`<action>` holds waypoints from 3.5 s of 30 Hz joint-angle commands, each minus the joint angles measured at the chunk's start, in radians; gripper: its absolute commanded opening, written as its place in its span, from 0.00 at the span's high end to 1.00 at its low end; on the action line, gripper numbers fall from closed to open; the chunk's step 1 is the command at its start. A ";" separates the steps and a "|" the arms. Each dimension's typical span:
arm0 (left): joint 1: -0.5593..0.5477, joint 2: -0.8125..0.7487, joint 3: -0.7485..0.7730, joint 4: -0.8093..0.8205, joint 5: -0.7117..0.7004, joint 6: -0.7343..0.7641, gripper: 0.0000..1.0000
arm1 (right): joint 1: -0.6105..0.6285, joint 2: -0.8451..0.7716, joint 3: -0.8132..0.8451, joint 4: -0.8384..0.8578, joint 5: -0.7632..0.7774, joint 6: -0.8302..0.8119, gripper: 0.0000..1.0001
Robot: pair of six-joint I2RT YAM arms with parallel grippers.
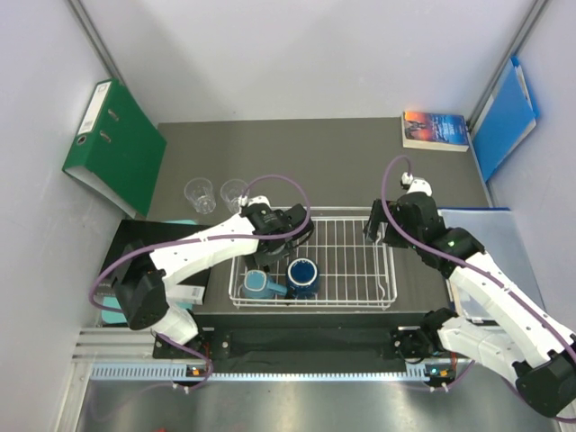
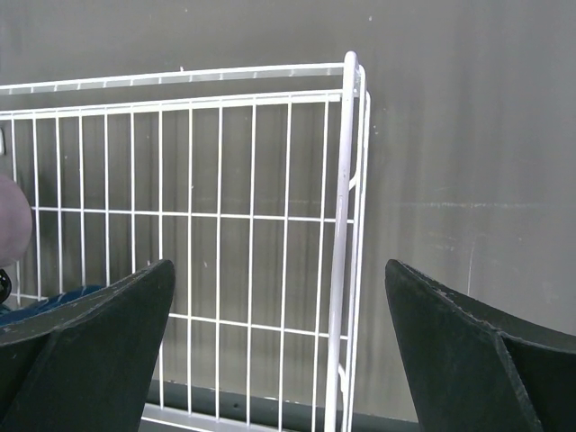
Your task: Unload the cups from the dish rack
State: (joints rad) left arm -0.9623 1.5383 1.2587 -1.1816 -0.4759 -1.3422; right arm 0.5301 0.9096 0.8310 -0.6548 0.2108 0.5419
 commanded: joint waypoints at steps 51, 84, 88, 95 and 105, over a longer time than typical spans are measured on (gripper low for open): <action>0.008 -0.011 0.156 0.145 -0.256 0.344 1.00 | 0.007 0.008 0.037 0.011 0.001 -0.040 0.00; 0.141 -0.519 -0.280 1.023 0.403 0.352 1.00 | 0.004 -0.138 0.045 0.340 -0.325 0.148 0.00; 0.238 -0.564 -0.445 1.307 0.598 0.236 1.00 | 0.004 -0.161 -0.009 0.532 -0.482 0.277 0.03; 0.300 -0.521 -0.495 1.574 0.819 0.112 1.00 | 0.002 -0.109 -0.056 0.794 -0.629 0.427 0.13; 0.301 -0.466 -0.524 1.709 0.985 0.069 1.00 | 0.002 -0.054 -0.066 0.936 -0.662 0.478 0.18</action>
State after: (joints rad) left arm -0.6655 1.0786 0.7395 0.3229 0.4164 -1.2526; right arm 0.5301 0.8570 0.7322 0.1818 -0.4297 1.0248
